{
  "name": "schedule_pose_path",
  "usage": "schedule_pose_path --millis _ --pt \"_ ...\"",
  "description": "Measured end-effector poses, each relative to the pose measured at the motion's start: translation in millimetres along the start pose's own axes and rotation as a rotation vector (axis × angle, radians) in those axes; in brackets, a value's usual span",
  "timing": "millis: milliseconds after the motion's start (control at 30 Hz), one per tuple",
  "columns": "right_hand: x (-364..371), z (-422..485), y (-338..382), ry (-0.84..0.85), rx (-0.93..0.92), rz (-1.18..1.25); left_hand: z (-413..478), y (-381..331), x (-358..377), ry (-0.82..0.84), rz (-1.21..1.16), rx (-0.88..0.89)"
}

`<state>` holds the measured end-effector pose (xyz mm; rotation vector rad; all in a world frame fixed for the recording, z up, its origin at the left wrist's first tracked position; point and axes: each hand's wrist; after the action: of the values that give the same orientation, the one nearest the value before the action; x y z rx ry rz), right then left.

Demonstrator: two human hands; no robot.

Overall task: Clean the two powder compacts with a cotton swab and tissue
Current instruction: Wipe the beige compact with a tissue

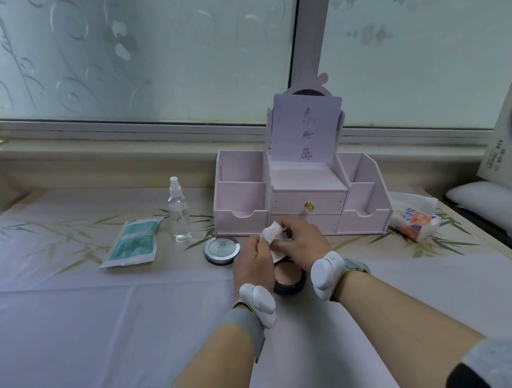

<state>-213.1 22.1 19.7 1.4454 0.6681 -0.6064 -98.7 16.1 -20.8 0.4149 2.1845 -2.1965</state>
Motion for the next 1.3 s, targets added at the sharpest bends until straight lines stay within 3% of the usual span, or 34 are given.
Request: schedule_pose_path --millis 400,533,667,800,1033,1300 --pt "-1 10 -1 -0.03 0.067 0.265 -6 0 -3 0.145 -0.08 0.066" --pt "-6 12 -4 -0.094 0.106 0.236 -4 4 2 0.292 -0.102 0.12" --pt "-8 13 -3 -0.033 0.139 0.151 5 14 6 0.374 0.033 0.155" --pt "-9 8 -2 0.016 0.152 0.068 6 17 8 0.319 0.19 0.149" --pt "-3 8 1 0.084 0.128 -0.114 22 34 11 0.289 0.185 0.199" --pt "-3 5 3 -0.006 0.117 -0.019 23 32 12 0.343 0.172 0.311"
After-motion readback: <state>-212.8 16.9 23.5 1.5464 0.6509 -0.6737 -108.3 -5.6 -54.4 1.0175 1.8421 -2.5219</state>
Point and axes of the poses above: each hand's wrist, its own z-axis towards the middle knuckle, its own x-axis out of the palm, y = z × x, and after that the axes turned 15 degrees about y, right-handed
